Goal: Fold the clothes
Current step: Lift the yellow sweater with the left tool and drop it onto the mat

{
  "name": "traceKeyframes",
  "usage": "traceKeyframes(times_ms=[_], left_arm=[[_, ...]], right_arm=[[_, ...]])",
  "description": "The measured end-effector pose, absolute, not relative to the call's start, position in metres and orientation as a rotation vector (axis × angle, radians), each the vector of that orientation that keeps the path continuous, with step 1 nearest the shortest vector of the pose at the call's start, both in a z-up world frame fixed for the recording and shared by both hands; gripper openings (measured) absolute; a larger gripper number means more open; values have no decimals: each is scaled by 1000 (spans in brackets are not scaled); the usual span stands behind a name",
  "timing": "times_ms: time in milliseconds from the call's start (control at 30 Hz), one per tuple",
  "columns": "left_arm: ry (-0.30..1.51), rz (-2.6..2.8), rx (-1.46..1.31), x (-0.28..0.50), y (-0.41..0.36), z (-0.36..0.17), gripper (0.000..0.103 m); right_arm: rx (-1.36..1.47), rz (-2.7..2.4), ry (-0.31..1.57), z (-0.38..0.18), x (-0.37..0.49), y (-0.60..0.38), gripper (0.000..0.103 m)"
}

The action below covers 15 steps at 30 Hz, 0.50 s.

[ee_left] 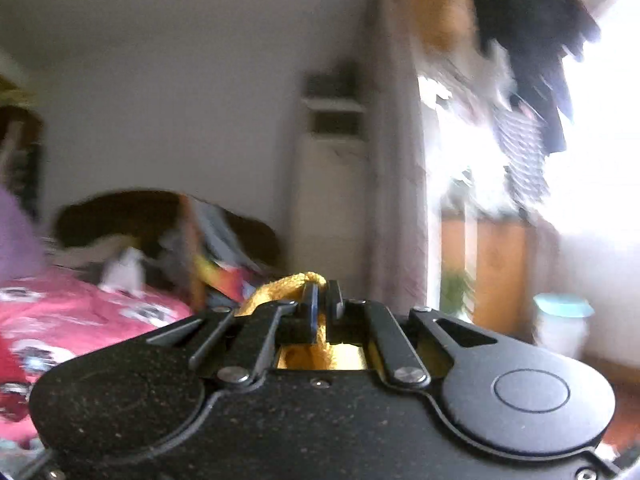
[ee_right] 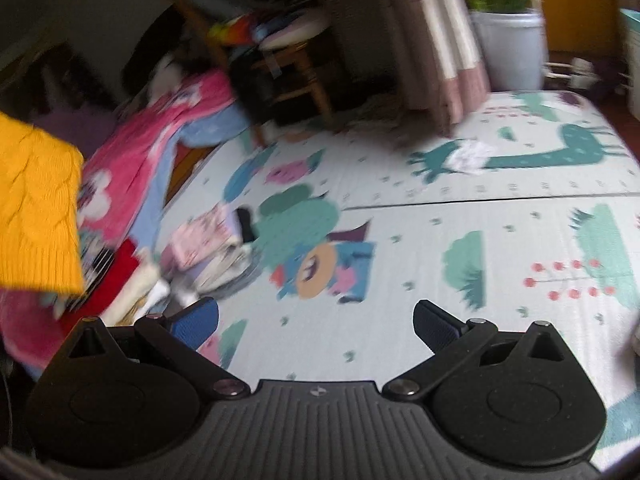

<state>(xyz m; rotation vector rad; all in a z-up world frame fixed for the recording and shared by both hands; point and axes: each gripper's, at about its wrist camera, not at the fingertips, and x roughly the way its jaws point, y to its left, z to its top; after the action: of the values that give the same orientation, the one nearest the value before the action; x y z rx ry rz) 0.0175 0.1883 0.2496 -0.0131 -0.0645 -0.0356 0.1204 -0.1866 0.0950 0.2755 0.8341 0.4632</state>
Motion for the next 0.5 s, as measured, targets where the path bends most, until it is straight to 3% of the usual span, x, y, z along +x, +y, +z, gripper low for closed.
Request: traceKeyframes(times_ms=[200, 267, 500], left_arm=[[90, -204, 164, 36, 97, 225, 1], [150, -218, 216, 43, 71, 216, 6], [183, -230, 218, 48, 54, 197, 8]], right_arm=[[319, 356, 809, 88, 122, -236, 103], [324, 343, 812, 85, 120, -245, 103], [321, 336, 815, 82, 117, -253, 103]])
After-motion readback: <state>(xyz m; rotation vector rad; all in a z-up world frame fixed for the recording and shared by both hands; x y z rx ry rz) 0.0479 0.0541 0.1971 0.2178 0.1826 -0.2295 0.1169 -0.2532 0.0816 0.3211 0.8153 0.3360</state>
